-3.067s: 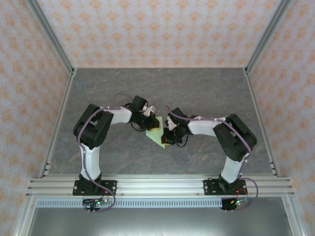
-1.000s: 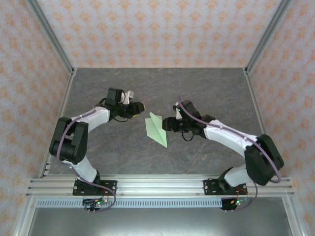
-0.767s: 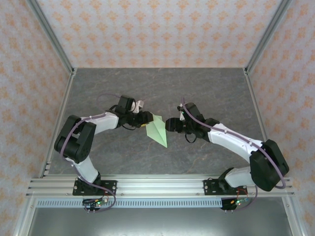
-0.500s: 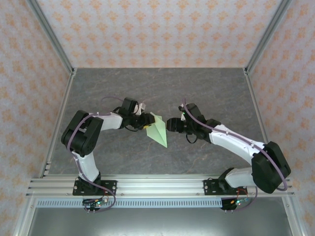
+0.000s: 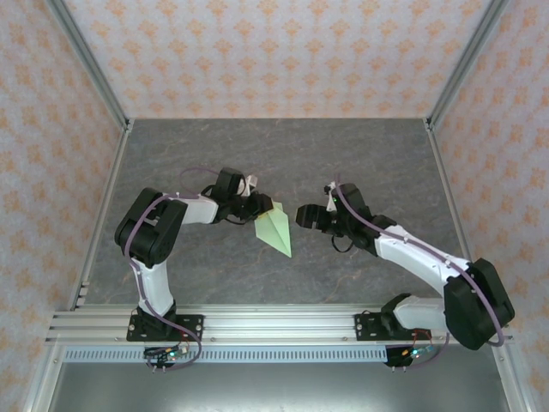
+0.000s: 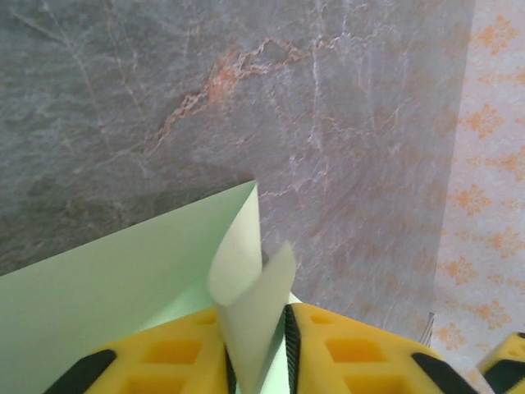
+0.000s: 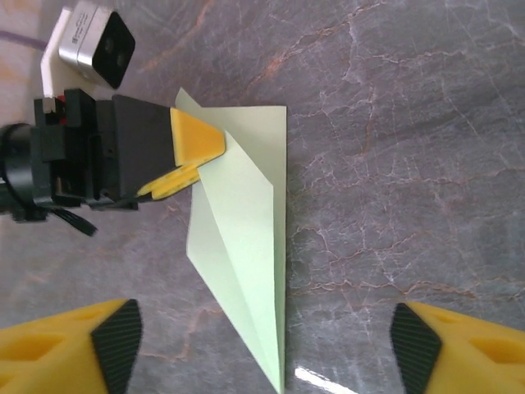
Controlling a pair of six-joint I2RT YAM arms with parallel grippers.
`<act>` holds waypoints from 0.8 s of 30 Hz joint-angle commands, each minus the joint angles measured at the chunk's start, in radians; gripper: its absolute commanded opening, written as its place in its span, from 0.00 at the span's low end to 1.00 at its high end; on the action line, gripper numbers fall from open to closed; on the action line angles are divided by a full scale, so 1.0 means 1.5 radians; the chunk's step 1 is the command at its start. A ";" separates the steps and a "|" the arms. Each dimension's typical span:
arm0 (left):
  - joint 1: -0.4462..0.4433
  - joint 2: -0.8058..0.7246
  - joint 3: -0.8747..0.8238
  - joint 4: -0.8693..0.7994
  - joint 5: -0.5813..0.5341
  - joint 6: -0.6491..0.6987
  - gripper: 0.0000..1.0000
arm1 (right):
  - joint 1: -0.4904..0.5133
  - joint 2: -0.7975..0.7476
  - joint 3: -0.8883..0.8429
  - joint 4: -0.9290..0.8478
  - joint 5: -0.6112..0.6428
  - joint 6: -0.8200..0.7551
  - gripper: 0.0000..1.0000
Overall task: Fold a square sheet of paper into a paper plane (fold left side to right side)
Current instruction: Turn over the paper at the center of the table.
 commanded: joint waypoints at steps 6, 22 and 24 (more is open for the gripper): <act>-0.001 -0.073 0.026 0.029 0.003 -0.003 0.07 | -0.133 -0.022 -0.058 0.189 -0.281 0.106 1.00; 0.000 -0.287 0.243 -0.151 0.023 0.043 0.00 | -0.218 -0.088 0.050 0.267 -0.506 0.117 1.00; 0.000 -0.292 0.265 -0.141 0.041 0.030 0.00 | -0.216 -0.098 0.059 0.284 -0.519 0.120 1.00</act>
